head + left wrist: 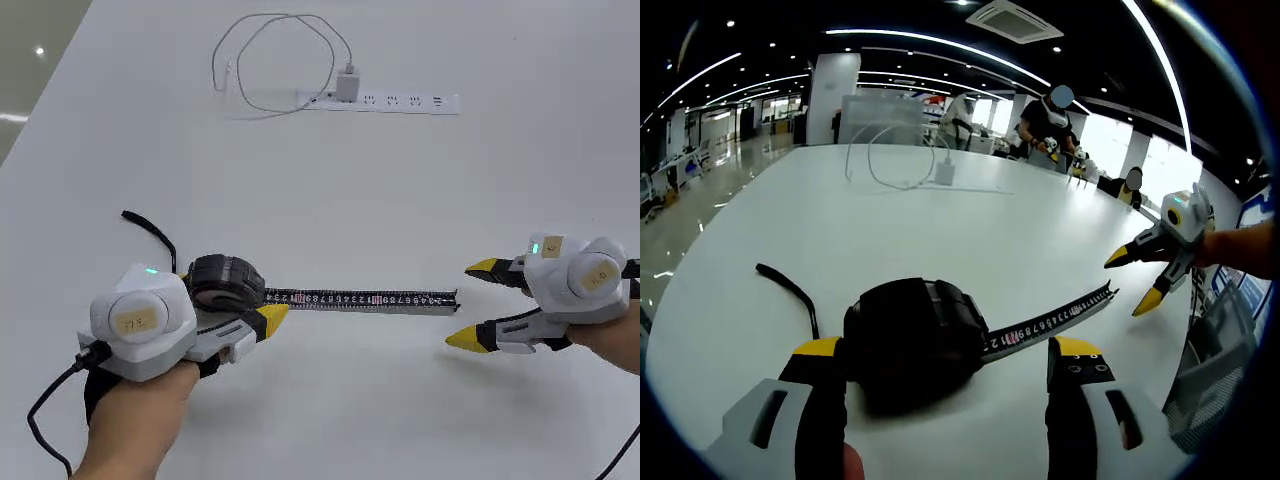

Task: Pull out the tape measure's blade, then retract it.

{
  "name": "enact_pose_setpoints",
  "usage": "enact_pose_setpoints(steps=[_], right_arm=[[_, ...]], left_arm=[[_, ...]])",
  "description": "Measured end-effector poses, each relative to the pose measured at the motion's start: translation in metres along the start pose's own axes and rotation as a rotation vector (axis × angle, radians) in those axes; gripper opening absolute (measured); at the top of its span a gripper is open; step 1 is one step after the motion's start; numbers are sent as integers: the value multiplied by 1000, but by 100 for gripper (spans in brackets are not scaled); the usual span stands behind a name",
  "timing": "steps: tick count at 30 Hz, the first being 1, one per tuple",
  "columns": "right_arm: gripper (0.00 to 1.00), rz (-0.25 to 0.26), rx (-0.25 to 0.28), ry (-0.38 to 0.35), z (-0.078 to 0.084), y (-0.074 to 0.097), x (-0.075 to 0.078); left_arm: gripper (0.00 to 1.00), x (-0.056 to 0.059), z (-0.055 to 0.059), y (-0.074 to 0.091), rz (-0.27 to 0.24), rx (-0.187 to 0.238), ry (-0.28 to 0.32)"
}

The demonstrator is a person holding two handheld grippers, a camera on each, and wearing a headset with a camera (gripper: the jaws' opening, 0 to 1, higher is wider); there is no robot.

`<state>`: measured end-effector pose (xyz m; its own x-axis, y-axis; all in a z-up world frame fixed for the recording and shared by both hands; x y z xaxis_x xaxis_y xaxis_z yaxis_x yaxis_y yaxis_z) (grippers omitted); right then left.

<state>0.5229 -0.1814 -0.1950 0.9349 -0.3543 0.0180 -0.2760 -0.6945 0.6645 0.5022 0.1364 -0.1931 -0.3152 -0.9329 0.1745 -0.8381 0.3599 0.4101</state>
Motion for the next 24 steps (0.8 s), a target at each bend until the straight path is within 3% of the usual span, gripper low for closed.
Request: enact_pose_setpoints(steps=[9, 15, 24], right_arm=[[47, -39, -26, 15, -1, -4, 4], [44, -55, -39, 26, -1, -7, 6], [39, -64, -56, 31, 1, -9, 9]], left_arm=[[77, -1, 0, -5, -47, -3, 19], [70, -5, 0, -8, -104, -12, 29], [67, -6, 1, -9, -131, -18, 41]])
Point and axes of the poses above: the centre of the closed fingertips' face, and the gripper's own axes: y roughly backward along the fingers, x roughly to its right, z roughly out of its underside, the point moved 6 cm from there along y, roughly backward along the fingers, and after that the axes turned 9 degrees about x, right-handed, at the moved point
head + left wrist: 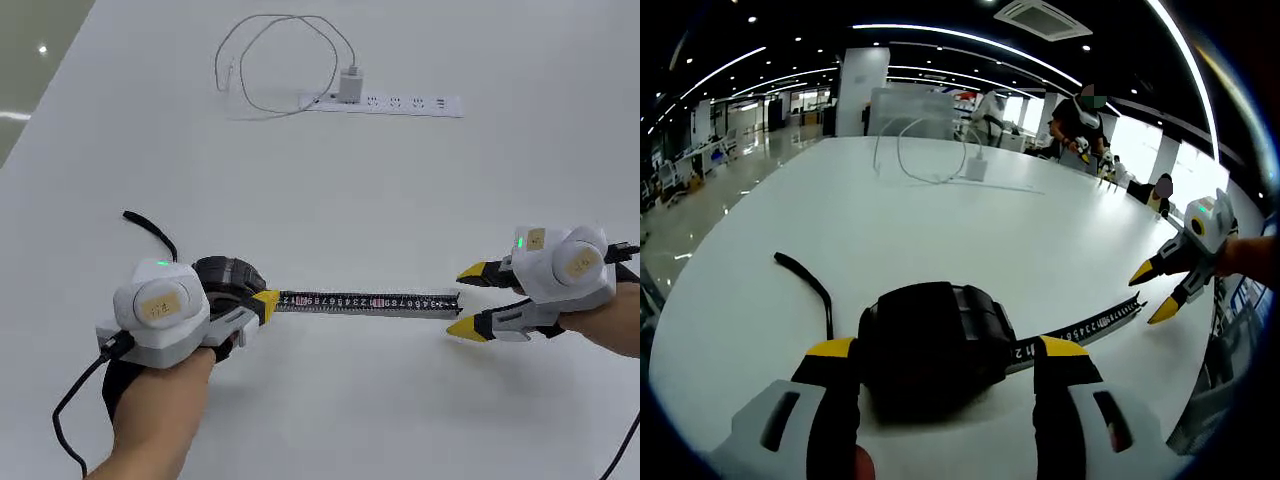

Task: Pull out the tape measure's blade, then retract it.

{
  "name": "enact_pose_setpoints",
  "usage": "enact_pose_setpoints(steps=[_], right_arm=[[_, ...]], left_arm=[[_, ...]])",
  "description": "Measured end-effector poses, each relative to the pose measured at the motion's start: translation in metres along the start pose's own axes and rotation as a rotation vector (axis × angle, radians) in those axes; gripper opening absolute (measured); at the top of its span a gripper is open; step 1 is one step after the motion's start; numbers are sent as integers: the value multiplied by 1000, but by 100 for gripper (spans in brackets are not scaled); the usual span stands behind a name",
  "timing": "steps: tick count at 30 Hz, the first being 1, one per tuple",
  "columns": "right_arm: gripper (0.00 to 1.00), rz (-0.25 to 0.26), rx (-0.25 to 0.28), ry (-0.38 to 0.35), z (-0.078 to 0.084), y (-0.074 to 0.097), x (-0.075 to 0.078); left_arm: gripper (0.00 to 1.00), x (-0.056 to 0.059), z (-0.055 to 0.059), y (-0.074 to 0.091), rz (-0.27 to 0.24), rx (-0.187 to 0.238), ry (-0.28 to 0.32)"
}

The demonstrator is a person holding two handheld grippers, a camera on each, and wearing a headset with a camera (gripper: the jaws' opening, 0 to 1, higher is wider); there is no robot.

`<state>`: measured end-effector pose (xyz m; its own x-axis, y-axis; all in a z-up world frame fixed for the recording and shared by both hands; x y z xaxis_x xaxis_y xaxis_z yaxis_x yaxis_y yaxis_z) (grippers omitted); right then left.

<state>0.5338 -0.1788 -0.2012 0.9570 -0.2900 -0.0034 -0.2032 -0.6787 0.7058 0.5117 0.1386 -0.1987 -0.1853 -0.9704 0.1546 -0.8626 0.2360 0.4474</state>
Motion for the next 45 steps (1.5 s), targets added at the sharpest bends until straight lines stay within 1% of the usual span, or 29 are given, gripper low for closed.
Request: enact_pose_setpoints(steps=[4, 6, 8, 11, 20, 24, 29, 35, 42, 45], right_arm=[[37, -6, -6, 7, 0, -1, 0], [36, -8, -8, 17, 0, -2, 1], [34, -12, -10, 25, 0, -3, 1], [32, -19, -15, 36, 0, -4, 1], [29, -39, -28, 60, -2, -7, 4], [27, -45, -35, 72, -3, -8, 5], [25, -52, -44, 84, -4, -9, 7], [24, -64, -52, 95, -4, -10, 7], [21, -78, -66, 103, -3, -11, 7], [19, -87, -82, 115, -2, -12, 8]], left_arm=[[67, -1, 0, 0, -10, 2, 7], [67, -1, -1, -1, -16, 6, 23], [66, -1, -1, -1, -23, 7, 23], [66, -1, -1, -1, -34, 13, 40], [63, -3, 0, -3, -63, 5, 40], [64, -2, 0, -3, -67, 7, 44], [61, -4, 0, -3, -73, 7, 58], [61, -4, 0, -3, -74, 7, 51], [61, -4, 0, -4, -73, -3, 56], [61, -4, 0, -4, -72, -2, 57]])
Point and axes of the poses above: the centre of the closed fingertips' face, and the gripper's own axes: y roughly backward along the fingers, x roughly to its right, z roughly out of its underside, the point moved 6 cm from there along y, roughly backward along the fingers, and after that the axes turned 9 degrees about x, right-handed, at the moved point
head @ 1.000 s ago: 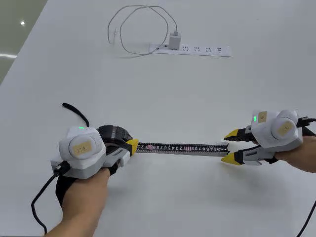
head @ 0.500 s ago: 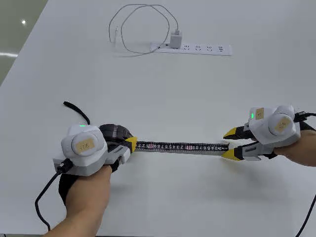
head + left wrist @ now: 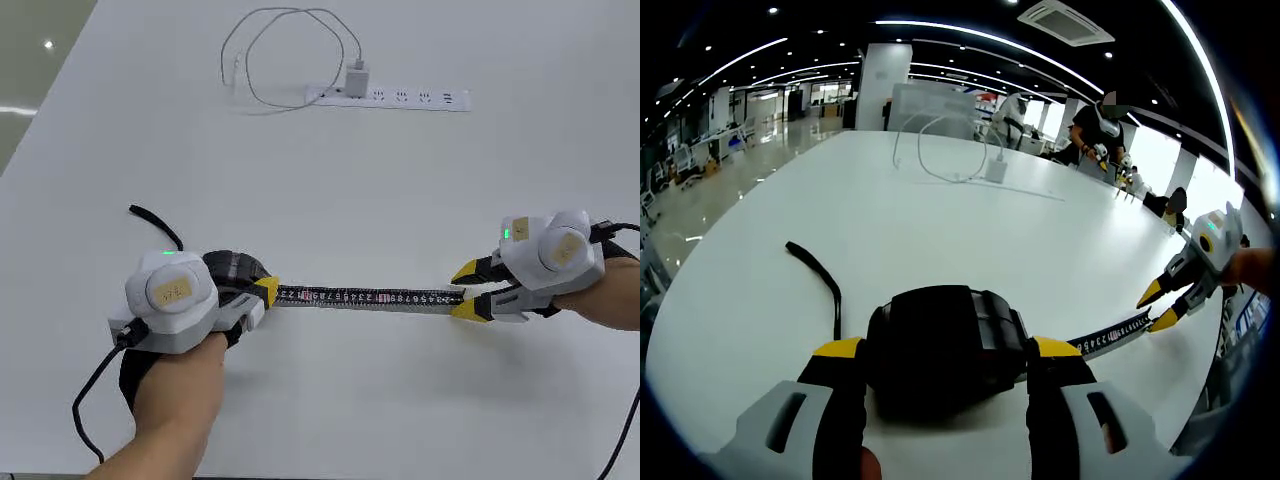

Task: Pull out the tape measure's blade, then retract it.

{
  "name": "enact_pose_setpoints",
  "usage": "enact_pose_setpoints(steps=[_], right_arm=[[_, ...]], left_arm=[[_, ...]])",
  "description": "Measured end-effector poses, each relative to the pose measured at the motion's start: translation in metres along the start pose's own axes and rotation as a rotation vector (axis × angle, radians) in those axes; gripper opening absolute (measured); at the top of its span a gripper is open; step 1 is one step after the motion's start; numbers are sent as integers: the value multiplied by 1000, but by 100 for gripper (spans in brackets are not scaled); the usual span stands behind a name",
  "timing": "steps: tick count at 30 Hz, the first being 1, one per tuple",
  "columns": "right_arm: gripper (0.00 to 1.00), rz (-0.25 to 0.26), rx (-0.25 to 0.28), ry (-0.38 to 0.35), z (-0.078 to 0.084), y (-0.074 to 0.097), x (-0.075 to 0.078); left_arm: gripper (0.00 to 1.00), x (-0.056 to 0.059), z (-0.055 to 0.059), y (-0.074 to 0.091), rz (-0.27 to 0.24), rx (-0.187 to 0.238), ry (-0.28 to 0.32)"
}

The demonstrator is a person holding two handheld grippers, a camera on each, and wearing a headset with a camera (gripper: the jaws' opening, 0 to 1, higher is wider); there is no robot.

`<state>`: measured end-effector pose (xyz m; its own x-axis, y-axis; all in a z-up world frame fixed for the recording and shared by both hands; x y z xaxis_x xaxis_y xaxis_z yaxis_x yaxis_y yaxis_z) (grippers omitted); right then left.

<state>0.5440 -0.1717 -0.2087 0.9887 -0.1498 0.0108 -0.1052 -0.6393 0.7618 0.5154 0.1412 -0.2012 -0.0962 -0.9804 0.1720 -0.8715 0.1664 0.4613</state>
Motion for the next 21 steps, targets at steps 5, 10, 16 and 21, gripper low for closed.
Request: enact_pose_setpoints(steps=[5, 10, 16, 21], right_arm=[[16, -18, -17, 11, 1, 0, 1], [14, -41, -39, 31, 2, 0, 1], [13, -63, -64, 63, 3, -2, 1], [12, -62, -71, 74, 2, -1, 1]], left_arm=[[61, 0, 0, 0, 2, -1, 3], [61, 0, 0, 0, 2, -2, 3], [61, 0, 0, 0, 2, -3, 4], [61, 0, 1, 0, 0, -4, 7]])
Point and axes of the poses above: the centre of the closed fingertips' face, and the gripper's own axes: y roughly backward along the fingers, x roughly to its right, z roughly out of its underside, the point moved 6 cm from there along y, roughly backward along the fingers, and after that the axes turned 9 degrees about x, right-handed, at the moved point
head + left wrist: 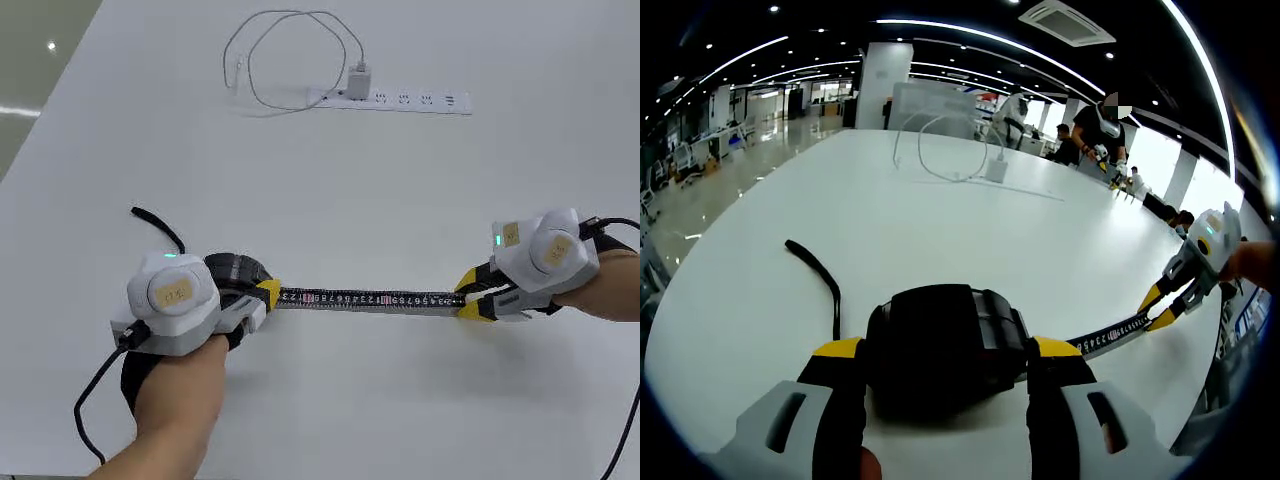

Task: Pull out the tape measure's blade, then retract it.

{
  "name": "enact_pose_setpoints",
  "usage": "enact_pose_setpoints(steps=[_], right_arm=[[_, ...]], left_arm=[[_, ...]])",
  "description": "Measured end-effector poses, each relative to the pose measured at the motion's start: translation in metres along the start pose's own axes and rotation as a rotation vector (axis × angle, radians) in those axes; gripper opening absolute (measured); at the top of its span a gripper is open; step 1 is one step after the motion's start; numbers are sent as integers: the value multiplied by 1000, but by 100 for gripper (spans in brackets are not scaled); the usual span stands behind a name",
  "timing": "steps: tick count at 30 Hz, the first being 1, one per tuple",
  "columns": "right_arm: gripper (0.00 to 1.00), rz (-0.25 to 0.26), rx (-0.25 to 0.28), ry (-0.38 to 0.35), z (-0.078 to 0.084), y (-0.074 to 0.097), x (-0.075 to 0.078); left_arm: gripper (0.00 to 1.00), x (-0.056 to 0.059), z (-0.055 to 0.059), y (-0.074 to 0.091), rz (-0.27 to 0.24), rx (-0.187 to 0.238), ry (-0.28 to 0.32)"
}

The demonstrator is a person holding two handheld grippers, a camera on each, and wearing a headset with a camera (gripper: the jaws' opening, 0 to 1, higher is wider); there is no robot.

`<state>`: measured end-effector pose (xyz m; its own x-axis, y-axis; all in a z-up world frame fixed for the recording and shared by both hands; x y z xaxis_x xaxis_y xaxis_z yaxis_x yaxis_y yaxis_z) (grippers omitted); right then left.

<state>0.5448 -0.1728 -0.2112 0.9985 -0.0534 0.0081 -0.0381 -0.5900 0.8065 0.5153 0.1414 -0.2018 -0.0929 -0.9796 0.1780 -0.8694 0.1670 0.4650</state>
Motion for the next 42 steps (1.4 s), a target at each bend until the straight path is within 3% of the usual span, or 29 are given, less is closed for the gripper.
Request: enact_pose_setpoints(steps=[42], right_arm=[[10, -9, -42, 30, -1, 0, 0]], left_arm=[[58, -1, 1, 0, 13, -29, -12]])
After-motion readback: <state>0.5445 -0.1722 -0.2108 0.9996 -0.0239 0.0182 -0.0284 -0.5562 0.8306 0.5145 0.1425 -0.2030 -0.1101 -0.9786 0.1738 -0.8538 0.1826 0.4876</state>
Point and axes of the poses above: the centre of the closed fingertips' face, and the gripper's own axes: y roughly backward along the fingers, x roughly to its right, z roughly out of its underside, the point moved 6 cm from there along y, roughly backward along the fingers, and after that the axes turned 9 degrees about x, right-handed, at the moved point
